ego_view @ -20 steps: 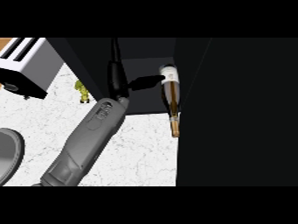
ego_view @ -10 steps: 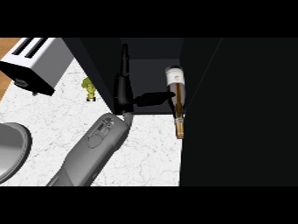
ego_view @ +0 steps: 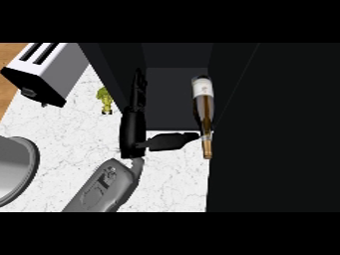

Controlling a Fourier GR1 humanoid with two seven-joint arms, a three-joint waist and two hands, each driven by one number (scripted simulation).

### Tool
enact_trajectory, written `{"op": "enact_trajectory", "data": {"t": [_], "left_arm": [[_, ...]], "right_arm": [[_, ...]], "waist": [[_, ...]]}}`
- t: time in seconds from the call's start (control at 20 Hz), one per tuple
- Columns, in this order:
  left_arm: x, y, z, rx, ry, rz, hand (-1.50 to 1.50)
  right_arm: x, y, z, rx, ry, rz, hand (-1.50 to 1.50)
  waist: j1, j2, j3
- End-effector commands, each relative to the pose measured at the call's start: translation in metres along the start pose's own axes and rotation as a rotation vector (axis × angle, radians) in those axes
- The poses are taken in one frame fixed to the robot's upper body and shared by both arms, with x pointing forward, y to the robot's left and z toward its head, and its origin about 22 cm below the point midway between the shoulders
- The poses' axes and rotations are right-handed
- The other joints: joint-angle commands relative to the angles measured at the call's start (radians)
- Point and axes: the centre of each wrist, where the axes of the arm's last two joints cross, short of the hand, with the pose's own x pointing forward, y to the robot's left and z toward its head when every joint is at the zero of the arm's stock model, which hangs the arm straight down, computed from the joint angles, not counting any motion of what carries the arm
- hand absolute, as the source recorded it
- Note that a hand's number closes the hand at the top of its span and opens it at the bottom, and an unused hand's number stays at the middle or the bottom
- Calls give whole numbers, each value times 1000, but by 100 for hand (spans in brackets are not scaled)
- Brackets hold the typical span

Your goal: Pick up the wine, place it into the cabinet and close the cabinet

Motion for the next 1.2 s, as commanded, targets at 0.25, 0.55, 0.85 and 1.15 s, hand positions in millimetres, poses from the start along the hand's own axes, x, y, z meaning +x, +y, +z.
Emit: {"op": "enact_trajectory", "data": {"t": [0.25, 0.55, 0.85, 1.15], "left_arm": [[34, 64, 44, -89, 4, 27, -150], [60, 95, 58, -102, 18, 37, -150], [57, 144, 78, -213, 13, 107, -150], [47, 170, 82, -251, 2, 148, 150]], "right_arm": [[42, 9, 12, -25, -47, 55, -150], [35, -4, 19, 16, -14, 73, -150], [36, 1, 16, 221, 75, 154, 150], [41, -8, 11, 306, 100, 248, 150]], "waist": [[1, 0, 0], [-6, 2, 1], [-1, 1, -1], [-4, 5, -1]]}}
